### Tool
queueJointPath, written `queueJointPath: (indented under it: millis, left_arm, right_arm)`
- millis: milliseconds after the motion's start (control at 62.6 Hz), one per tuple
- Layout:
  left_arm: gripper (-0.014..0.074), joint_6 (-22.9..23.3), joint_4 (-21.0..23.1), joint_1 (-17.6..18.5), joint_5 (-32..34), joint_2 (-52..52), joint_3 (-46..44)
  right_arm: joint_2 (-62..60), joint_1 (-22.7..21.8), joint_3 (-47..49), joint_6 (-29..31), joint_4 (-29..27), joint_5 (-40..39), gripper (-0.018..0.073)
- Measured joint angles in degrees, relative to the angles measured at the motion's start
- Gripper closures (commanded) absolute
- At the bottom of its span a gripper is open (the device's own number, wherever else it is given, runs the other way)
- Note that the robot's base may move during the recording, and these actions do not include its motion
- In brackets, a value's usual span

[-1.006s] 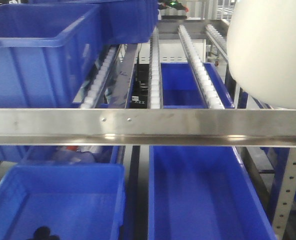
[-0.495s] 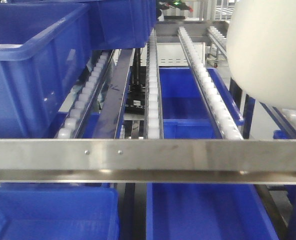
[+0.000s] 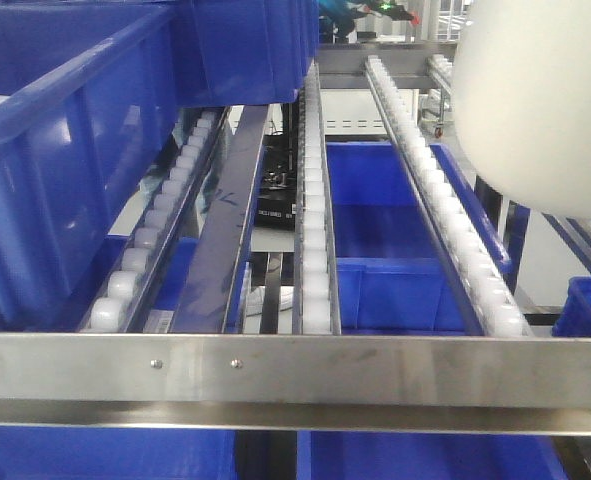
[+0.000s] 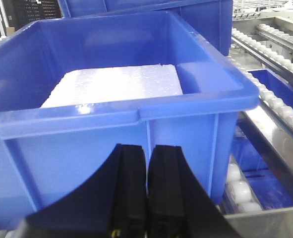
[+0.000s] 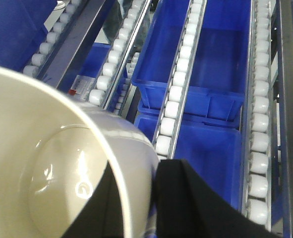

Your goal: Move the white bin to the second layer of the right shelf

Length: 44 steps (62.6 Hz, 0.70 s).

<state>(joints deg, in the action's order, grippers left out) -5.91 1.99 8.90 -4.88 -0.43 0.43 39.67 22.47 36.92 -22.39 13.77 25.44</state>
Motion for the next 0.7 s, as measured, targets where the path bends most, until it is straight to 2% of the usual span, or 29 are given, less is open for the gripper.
queueJointPath:
  millis: [702]
  left_arm:
    - [0.0512,0.0,0.0,0.0,0.0,0.0,0.0]
  right_arm:
    - [0.0,0.0,0.0,0.0,0.0,0.0,0.0506]
